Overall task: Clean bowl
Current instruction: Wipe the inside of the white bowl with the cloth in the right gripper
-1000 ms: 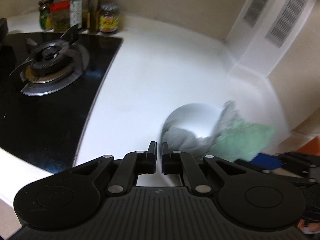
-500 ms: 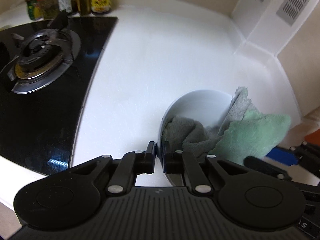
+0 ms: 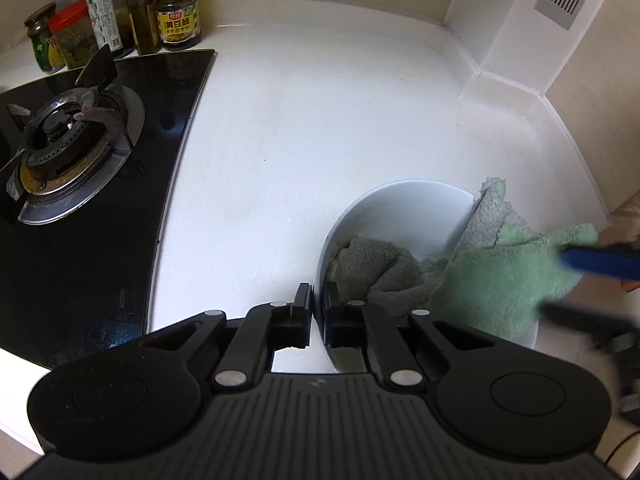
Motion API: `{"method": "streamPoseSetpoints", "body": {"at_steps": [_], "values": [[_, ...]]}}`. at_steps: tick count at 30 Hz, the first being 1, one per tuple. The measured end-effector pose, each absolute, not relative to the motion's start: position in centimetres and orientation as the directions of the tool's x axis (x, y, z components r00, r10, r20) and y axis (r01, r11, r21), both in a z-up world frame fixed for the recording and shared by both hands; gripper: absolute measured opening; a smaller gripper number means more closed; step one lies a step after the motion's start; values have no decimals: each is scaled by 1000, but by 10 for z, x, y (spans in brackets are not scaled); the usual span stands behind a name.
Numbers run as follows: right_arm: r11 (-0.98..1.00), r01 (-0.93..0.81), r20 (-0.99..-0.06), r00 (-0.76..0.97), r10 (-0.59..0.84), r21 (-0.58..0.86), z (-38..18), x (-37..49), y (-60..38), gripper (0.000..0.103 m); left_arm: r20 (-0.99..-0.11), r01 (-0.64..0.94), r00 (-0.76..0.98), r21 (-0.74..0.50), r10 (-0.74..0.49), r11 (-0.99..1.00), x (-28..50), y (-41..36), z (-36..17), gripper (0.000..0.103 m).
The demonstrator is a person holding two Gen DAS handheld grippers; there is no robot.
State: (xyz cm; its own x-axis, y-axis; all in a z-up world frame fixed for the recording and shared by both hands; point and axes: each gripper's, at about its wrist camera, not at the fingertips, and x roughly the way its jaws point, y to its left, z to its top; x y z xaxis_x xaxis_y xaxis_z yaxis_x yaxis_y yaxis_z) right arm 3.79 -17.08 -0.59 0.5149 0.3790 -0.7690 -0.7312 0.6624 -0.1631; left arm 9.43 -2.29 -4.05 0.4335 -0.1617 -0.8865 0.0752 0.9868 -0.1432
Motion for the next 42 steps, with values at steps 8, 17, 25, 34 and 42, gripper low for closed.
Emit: {"method": "streamPoseSetpoints", "body": {"at_steps": [8, 17, 25, 34, 42], "values": [[417, -888, -900, 330, 285, -193, -71, 80, -122, 21, -888, 99, 430, -131, -161, 986, 97, -25, -40, 3], [552, -828, -882, 330, 337, -100, -77, 112, -104, 12, -876, 109, 457, -118, -155, 987, 100, -21, -42, 4], [564, -820, -867, 349, 356, -98, -61, 87, -127, 13, -870, 120, 454, -156, -194, 981, 102, -14, -44, 4], [315, -936, -878, 276, 391, -154, -65, 100, -104, 26, -865, 151, 460, -148, -202, 977, 101, -13, -45, 4], [382, -916, -860, 288, 421, -120, -78, 110, -95, 9, -865, 138, 469, -130, -181, 982, 104, -9, -45, 4]]}}
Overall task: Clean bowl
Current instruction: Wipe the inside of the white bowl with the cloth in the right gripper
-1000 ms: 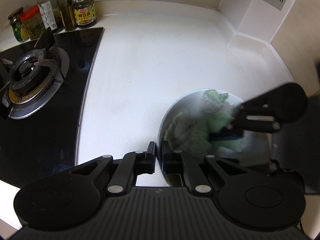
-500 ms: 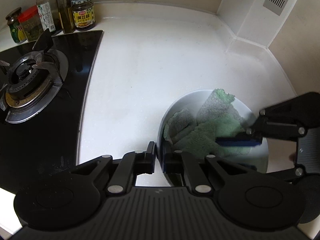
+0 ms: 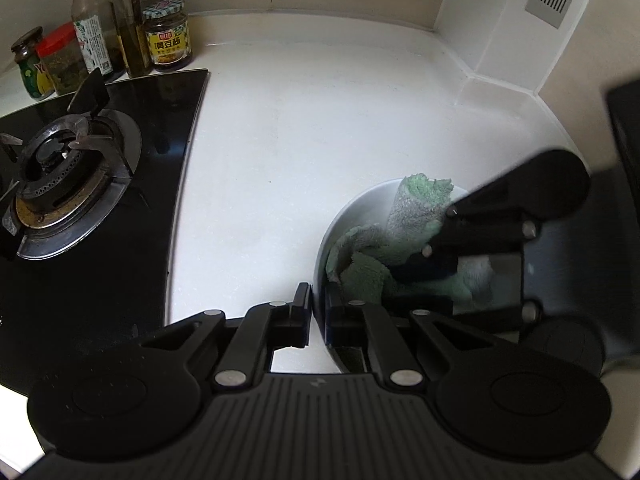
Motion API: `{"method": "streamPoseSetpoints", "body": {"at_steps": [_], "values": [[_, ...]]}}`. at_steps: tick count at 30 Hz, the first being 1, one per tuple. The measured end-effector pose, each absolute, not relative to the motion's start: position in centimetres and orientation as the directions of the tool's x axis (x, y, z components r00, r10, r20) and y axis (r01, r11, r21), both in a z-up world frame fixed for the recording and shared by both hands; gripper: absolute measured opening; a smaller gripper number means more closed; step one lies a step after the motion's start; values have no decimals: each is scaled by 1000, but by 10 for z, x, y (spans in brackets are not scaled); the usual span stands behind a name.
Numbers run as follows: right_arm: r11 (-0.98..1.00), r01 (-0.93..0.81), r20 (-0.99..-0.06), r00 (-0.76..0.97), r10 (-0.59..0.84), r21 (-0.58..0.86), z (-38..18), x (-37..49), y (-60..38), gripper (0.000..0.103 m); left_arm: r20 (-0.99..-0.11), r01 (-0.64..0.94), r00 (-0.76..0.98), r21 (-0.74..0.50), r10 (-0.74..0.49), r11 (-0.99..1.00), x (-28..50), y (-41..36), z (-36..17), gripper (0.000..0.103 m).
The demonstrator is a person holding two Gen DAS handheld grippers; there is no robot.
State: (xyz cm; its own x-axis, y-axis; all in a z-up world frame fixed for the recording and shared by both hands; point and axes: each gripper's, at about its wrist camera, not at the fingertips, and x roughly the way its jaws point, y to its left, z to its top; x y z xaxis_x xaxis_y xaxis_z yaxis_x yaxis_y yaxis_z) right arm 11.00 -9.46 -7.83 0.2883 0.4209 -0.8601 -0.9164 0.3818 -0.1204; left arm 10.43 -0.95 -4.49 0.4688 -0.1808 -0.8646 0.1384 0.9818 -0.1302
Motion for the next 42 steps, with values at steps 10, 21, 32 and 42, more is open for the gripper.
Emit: {"method": "streamPoseSetpoints", "body": {"at_steps": [10, 21, 32, 42], "values": [[538, -795, -829, 483, 284, -279, -78, 106, -89, 5, -875, 133, 460, -98, -149, 986, 106, -11, -45, 5], [433, -892, -904, 288, 315, -134, -65, 88, -88, 5, -876, 191, 455, -78, -159, 978, 112, -13, -46, 3], [490, -746, -769, 603, 210, -451, -78, 99, -80, 4, -865, 229, 487, -9, -122, 973, 108, -16, -47, 7], [531, -813, -947, 315, 58, -238, -68, 103, -99, 6, -851, 231, 500, -48, -160, 972, 119, -17, -48, 15]]}}
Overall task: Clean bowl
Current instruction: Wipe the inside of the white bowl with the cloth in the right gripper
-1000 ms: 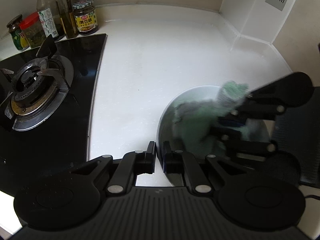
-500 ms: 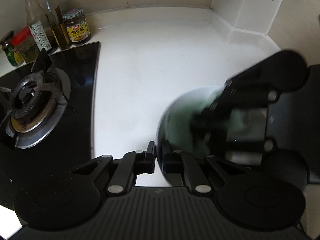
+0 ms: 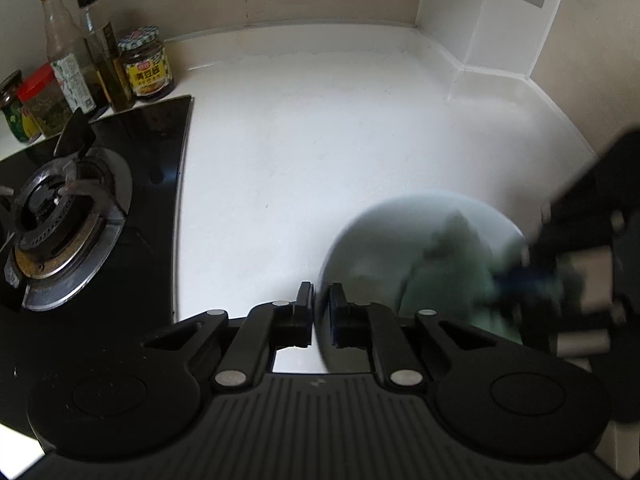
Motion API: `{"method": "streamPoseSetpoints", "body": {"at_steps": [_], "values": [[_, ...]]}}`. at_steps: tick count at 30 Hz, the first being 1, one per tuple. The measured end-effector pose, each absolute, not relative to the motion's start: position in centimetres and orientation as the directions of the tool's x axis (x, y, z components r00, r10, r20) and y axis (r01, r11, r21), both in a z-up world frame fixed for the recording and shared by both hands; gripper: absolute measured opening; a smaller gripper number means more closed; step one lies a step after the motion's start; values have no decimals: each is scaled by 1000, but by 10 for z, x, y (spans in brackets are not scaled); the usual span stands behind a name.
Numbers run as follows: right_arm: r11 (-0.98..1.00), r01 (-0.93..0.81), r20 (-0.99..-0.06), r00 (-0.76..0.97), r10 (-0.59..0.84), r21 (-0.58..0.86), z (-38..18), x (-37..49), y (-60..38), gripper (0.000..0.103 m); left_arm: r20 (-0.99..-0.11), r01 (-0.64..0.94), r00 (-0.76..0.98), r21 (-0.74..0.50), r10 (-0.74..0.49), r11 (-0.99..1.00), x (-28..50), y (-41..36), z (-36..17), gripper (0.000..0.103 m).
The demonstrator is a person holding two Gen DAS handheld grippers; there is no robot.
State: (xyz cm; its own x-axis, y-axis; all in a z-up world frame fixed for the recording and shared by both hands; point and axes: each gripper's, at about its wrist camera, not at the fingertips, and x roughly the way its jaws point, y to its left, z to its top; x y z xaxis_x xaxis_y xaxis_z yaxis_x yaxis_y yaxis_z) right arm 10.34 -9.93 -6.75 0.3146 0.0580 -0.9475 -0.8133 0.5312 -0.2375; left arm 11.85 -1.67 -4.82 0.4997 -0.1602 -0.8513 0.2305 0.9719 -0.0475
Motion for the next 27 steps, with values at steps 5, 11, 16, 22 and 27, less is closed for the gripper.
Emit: {"method": "streamPoseSetpoints", "body": {"at_steps": [5, 11, 16, 22, 27], "values": [[613, -788, -946, 150, 288, 62, -66, 97, -101, 6, -853, 243, 494, -48, -166, 969, 121, -16, -49, 13], [613, -714, -739, 605, 297, -338, -47, 89, -110, 6, -855, 283, 485, -44, -183, 958, 119, -14, -49, 8], [433, -714, -733, 661, 161, -550, -60, 86, -97, 6, -850, 275, 493, -51, -186, 960, 117, -12, -50, 9], [302, -805, -846, 533, -9, -511, -68, 63, -83, 6, -846, 251, 502, -58, -181, 966, 116, -12, -49, 10], [498, -866, -957, 188, 222, -55, -47, 70, -88, 7, -854, 232, 481, -95, -199, 968, 122, -9, -48, 13]]}}
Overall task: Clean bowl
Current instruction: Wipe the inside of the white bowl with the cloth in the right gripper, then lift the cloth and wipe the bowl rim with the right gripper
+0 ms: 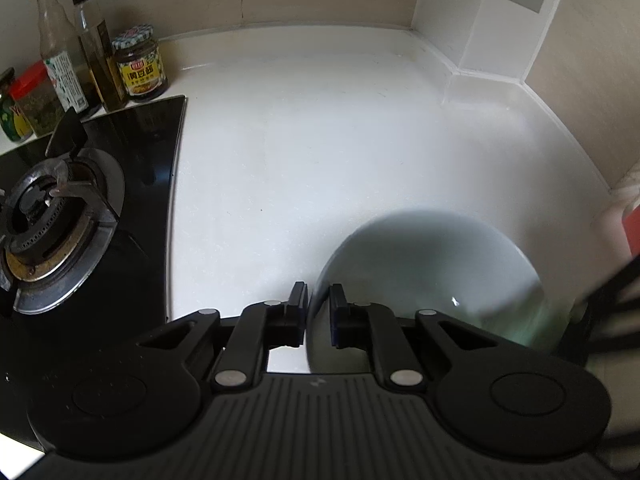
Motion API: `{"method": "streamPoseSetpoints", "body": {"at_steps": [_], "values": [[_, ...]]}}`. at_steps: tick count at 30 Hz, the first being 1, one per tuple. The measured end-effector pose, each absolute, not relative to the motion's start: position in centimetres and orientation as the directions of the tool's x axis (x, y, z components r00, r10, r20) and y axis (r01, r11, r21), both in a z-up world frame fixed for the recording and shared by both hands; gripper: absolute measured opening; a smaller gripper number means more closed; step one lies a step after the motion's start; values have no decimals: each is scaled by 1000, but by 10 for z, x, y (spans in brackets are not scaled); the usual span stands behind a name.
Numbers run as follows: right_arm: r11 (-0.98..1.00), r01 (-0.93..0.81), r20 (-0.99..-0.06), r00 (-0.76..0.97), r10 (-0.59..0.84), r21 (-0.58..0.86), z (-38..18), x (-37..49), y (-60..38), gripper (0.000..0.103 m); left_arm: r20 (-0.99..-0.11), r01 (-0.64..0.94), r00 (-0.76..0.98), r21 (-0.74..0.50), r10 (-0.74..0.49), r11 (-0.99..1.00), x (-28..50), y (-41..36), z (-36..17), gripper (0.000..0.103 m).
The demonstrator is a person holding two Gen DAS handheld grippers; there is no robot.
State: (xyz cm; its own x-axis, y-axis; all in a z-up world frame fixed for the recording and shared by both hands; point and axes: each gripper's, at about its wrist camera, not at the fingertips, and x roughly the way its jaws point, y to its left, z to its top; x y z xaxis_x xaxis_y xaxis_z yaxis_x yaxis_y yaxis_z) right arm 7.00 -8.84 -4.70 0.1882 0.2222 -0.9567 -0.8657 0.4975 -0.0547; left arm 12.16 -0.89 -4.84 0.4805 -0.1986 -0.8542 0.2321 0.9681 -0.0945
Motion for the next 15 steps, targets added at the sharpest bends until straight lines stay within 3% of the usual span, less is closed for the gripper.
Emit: {"method": "streamPoseSetpoints", "body": {"at_steps": [3, 6, 7, 9, 12, 15], "values": [[662, -747, -909, 233, 346, 60, -46, 96, -98, 6, -861, 227, 458, -128, -222, 966, 124, -3, -48, 10], [784, -614, -856, 453, 249, -97, -54, 118, -111, 6, -864, 228, 447, -141, -232, 963, 125, 1, -49, 7], [810, -580, -839, 479, 257, -84, -60, 128, -116, 6, -864, 232, 449, -134, -228, 964, 125, 1, -49, 5], [821, -570, -839, 446, 312, 2, -74, 138, -115, 6, -864, 236, 453, -123, -222, 964, 124, 1, -49, 3], [798, -603, -834, 434, 341, 13, -88, 138, -106, 7, -862, 235, 461, -111, -212, 965, 122, 3, -50, 2], [768, -620, -833, 332, 443, 161, -93, 143, -107, 7, -859, 228, 469, -106, -205, 968, 123, 6, -50, 3]]}}
